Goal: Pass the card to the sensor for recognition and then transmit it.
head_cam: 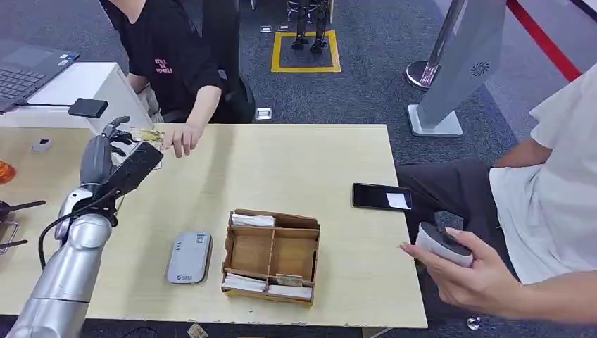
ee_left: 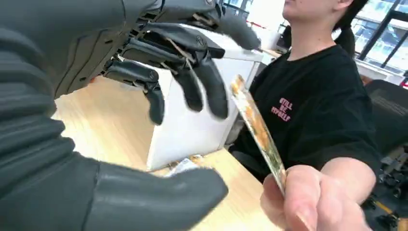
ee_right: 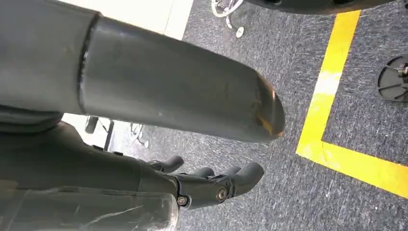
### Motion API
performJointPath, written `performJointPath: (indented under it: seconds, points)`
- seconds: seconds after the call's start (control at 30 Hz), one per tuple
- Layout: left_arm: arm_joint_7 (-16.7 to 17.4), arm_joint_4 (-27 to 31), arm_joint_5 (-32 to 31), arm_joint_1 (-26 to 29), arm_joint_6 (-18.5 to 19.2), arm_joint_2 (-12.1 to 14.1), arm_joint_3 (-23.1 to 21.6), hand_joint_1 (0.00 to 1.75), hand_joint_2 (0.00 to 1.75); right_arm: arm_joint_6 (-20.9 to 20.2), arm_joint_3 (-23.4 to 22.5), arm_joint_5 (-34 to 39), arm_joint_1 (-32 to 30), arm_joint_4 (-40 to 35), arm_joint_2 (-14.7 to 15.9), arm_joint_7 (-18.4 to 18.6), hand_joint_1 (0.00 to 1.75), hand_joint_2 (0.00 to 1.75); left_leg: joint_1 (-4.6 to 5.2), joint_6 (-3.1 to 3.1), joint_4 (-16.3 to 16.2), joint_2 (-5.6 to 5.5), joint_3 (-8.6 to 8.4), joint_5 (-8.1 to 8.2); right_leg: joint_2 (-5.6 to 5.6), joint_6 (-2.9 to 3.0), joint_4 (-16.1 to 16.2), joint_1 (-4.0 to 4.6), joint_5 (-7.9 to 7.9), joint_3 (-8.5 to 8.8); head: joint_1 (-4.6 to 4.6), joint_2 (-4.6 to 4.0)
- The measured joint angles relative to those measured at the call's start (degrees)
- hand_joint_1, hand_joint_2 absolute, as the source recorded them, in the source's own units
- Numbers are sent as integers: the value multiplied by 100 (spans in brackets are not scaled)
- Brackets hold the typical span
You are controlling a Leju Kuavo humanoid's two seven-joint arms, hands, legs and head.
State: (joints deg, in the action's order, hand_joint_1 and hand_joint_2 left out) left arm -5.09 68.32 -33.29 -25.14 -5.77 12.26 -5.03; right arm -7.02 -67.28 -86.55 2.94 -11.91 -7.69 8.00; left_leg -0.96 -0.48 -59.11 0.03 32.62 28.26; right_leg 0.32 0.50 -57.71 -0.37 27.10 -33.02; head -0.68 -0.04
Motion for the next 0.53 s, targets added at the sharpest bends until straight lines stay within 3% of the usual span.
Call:
performJointPath:
  seconds: [0.3, 0.33, 0.53]
  points:
    - [-379, 860, 1164, 599, 66, -328, 79, 0, 175, 26, 0, 48, -5, 0, 0, -7, 0, 0, 0, 1, 0, 1, 0, 1, 1, -1, 2, 0, 1, 0, 2, 0]
    - [-424, 980, 1319, 698, 90, -381, 79, 0, 0, 28, 0, 61, -4, 0, 0, -9, 0, 0, 0, 1, 0, 1, 0, 1, 1, -1, 2, 0, 1, 0, 0, 0]
    - [-761, 1986, 2471, 1523, 435, -719, 24, 0, 0, 61, -4, 131, -11, 0, -2, -24, 0, 0, 1, 2, 0, 3, 0, 5, 3, -3, 5, -1, 3, -1, 0, 0]
